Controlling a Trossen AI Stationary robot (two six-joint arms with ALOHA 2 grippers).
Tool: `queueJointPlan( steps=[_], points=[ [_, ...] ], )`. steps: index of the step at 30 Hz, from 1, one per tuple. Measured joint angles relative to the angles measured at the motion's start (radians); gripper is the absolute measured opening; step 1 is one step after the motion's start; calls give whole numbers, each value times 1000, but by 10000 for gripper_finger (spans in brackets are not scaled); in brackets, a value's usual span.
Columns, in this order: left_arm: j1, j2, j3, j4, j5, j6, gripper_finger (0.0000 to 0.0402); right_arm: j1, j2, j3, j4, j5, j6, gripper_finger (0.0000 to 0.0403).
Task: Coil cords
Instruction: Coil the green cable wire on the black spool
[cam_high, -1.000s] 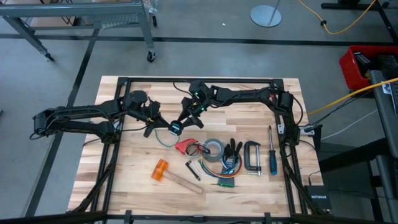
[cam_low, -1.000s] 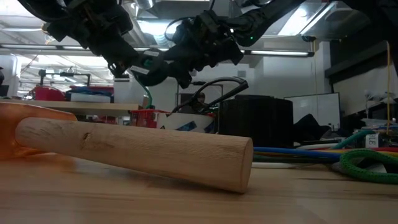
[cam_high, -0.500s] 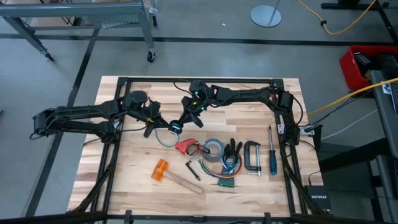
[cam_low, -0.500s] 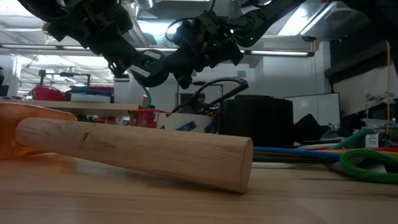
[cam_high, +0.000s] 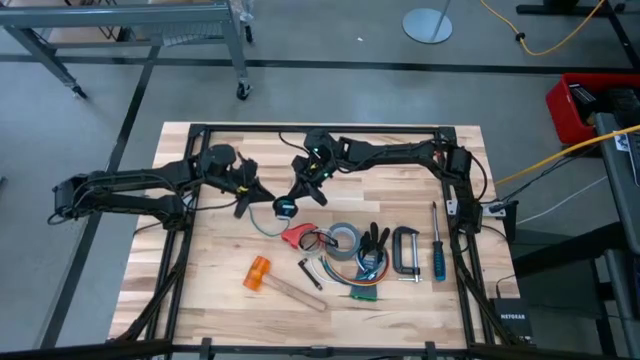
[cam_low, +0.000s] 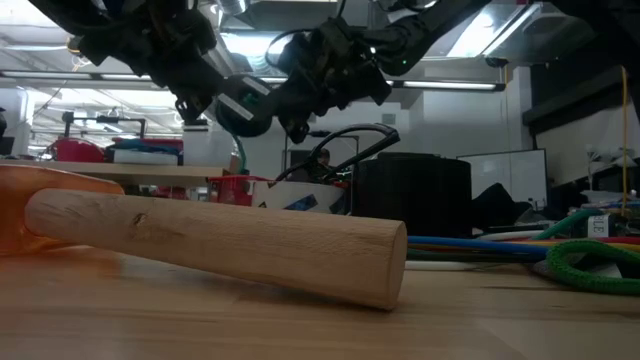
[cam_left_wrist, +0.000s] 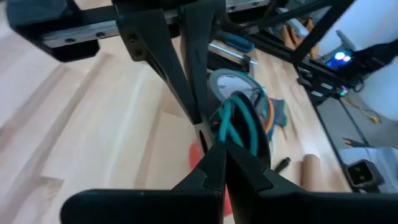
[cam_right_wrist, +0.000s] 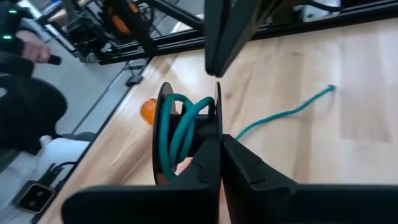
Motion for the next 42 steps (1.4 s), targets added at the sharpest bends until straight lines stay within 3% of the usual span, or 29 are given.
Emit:
queueJointPlan(
  steps=[5, 10, 18, 22, 28, 31, 35, 39, 42],
  points=[
    [1, 0, 0, -2, -60, 0, 0, -27, 0, 0, -9, 50, 1, 2],
    [9, 0, 0, -63, -185, 49, 0, -92, -15, 0, -42, 118, 5, 2],
    [13, 0, -1, -83, -403, 85, 0, -173, -78, 1, -50, 347, 36, 2],
    [13, 6, -1, -82, -448, 53, 26, -194, -109, 2, -41, 358, 68, 2],
    [13, 63, -1, -64, -501, 15, 113, -193, -139, 6, -22, 367, 87, 1],
    [13, 109, -1, -50, -503, 67, 143, -192, -142, 37, -21, 367, 94, 1],
    [11, 177, -1, -31, -569, 181, 154, -193, -142, 96, -21, 368, 120, 1],
    [11, 228, -1, 8, -708, 191, 155, -193, -142, 139, -27, 367, 121, 1],
    [12, 244, -1, 34, -749, 202, 155, -193, -142, 151, -27, 367, 113, 1]
  ],
)
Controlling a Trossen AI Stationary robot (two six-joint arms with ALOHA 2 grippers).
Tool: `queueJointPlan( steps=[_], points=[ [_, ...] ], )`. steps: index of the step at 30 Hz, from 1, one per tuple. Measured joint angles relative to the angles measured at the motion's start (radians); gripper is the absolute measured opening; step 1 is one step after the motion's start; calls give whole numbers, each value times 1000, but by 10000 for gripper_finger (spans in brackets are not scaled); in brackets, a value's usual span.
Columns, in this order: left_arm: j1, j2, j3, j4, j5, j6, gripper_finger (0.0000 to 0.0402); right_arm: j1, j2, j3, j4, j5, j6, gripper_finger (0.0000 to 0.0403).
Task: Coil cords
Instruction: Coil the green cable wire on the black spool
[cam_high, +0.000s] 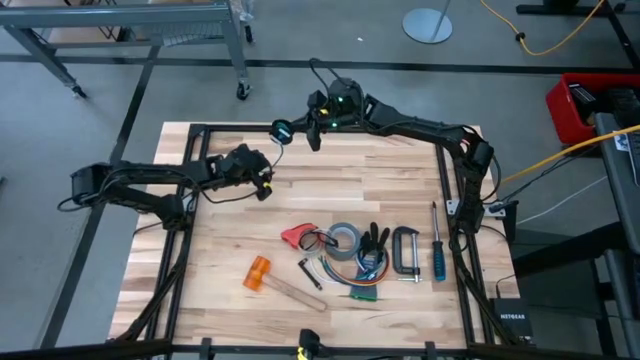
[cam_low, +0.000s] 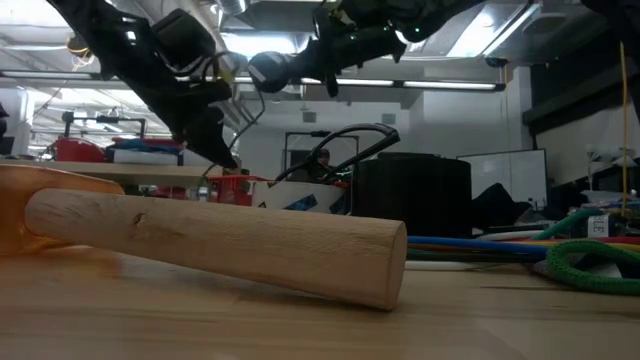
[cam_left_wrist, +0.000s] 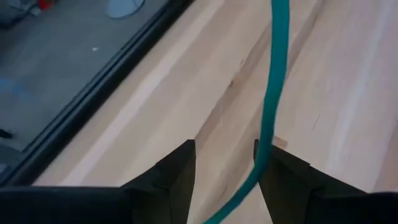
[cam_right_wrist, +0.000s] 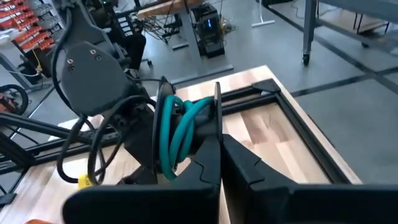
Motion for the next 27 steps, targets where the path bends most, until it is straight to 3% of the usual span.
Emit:
queueJointPlan(
  steps=[8, 14, 17, 22, 27],
  points=[
    [-1, 1, 0, 25, 0, 9, 127, -1, 0, 0, -34, 45, -12, 1],
    [-3, 1, 0, 25, 1, 3, 52, -1, 1, 0, -29, 75, -12, 1],
    [-14, 1, 0, 41, 19, -32, 10, 0, 1, 0, -24, 148, -13, 1],
    [-43, 5, 0, 115, 60, -71, 4, 17, 5, 0, 2, 277, -13, 1],
    [-60, 28, 0, 168, 69, -117, 3, 55, 6, -1, 59, 318, -13, 1]
  ],
)
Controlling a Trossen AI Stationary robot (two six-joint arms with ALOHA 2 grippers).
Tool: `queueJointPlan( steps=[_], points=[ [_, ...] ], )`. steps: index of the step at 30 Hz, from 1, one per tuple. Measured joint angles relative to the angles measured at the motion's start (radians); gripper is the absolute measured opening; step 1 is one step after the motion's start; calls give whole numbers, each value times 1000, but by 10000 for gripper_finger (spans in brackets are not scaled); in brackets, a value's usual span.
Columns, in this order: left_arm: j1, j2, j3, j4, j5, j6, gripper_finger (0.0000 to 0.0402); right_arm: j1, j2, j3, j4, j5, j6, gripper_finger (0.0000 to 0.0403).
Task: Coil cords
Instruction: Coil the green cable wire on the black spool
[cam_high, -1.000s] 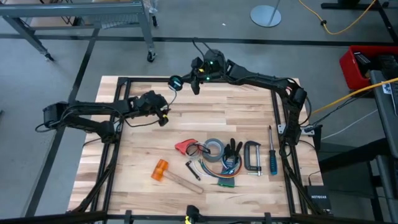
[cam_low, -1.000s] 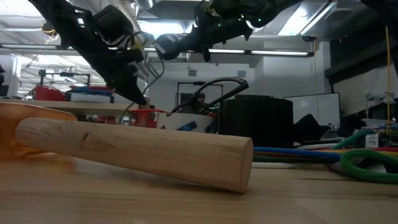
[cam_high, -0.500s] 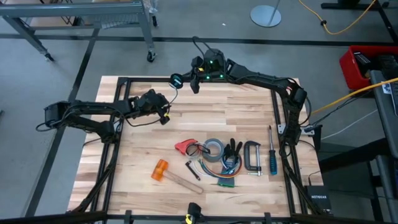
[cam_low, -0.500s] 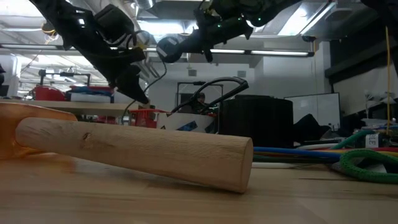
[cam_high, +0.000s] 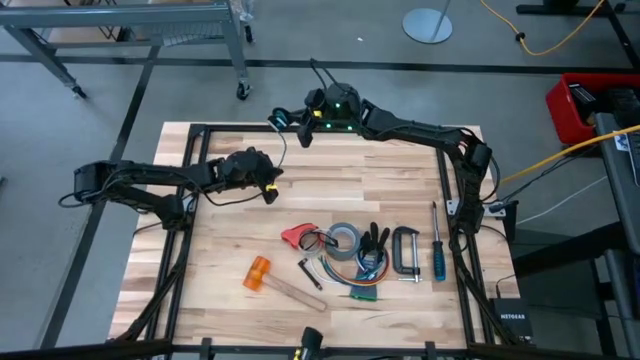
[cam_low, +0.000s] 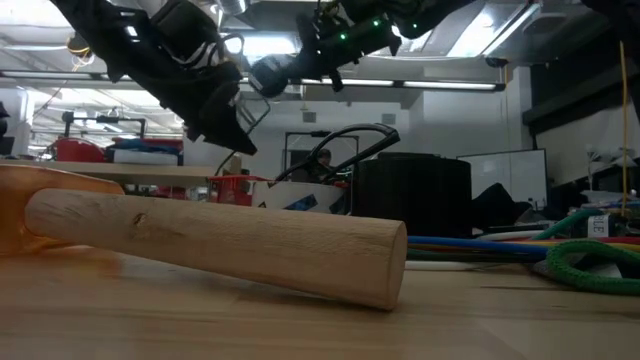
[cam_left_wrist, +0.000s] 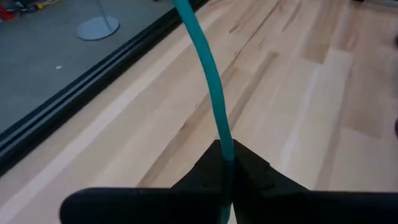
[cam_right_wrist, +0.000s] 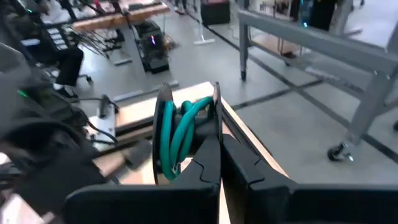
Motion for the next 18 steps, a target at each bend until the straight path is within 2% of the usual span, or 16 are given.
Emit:
queueJointPlan(
  steps=[7, 18],
  points=[
    [-14, 43, 25, 91, 29, -36, 2, 52, 4, 0, 17, 61, -51, 1],
    [-13, 36, 101, 90, 28, -6, 1, 63, 6, 0, -155, 101, -102, 1]
  ],
)
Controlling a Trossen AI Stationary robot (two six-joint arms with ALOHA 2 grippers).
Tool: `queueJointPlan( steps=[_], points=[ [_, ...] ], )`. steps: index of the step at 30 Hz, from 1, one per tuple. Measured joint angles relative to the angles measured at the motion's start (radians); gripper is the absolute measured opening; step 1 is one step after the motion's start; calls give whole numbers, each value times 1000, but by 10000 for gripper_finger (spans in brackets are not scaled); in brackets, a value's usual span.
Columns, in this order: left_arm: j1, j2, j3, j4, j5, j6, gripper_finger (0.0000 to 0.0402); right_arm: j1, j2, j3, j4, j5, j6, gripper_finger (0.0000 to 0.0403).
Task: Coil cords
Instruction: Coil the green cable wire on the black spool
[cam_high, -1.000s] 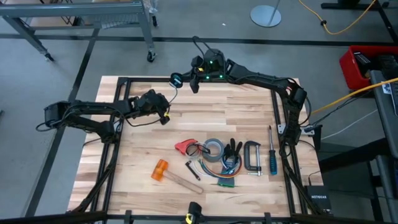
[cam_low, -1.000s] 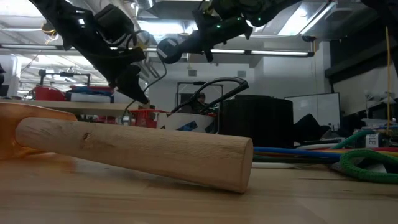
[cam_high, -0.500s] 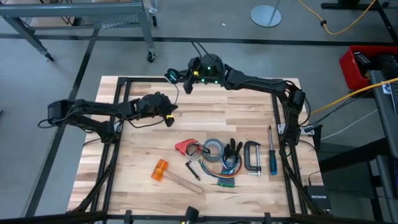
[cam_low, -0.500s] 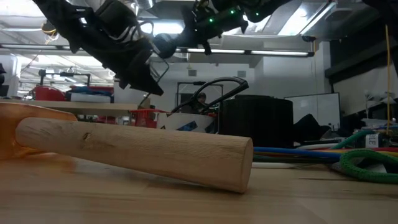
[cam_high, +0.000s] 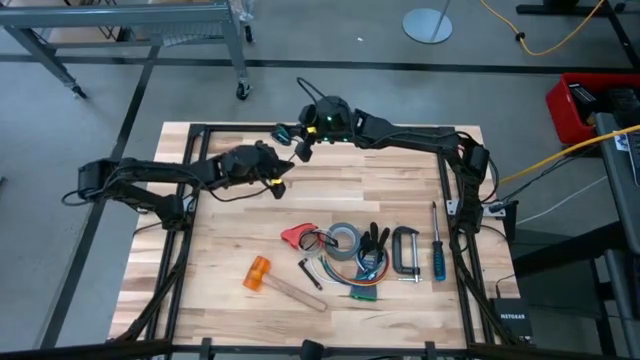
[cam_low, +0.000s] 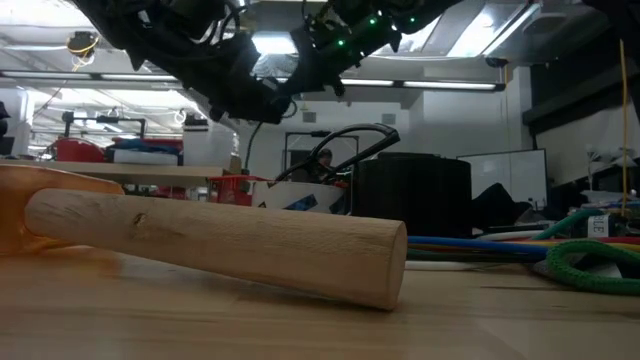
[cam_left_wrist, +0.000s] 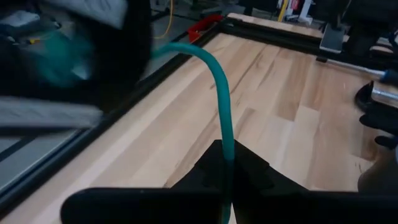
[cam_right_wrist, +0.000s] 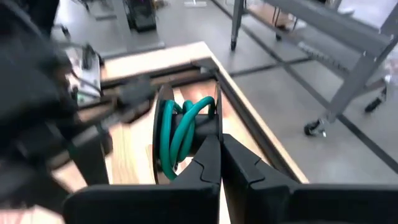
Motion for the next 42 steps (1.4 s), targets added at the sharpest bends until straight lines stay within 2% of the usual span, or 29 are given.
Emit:
queueJointPlan(
  steps=[12, 19, 30, 42],
  points=[
    [42, -119, 2, -101, -30, -1, 0, 0, 0, 0, -232, -2, -80, 1],
    [75, -191, 2, -201, -31, -2, 0, 0, 0, 0, -300, -99, -84, 1],
    [79, -194, 2, -430, -34, -48, 0, 0, -2, 0, -192, -293, -67, 1],
    [45, -194, -34, -443, -13, -85, 7, -9, -2, 1, -29, -309, -25, 1]
  ],
)
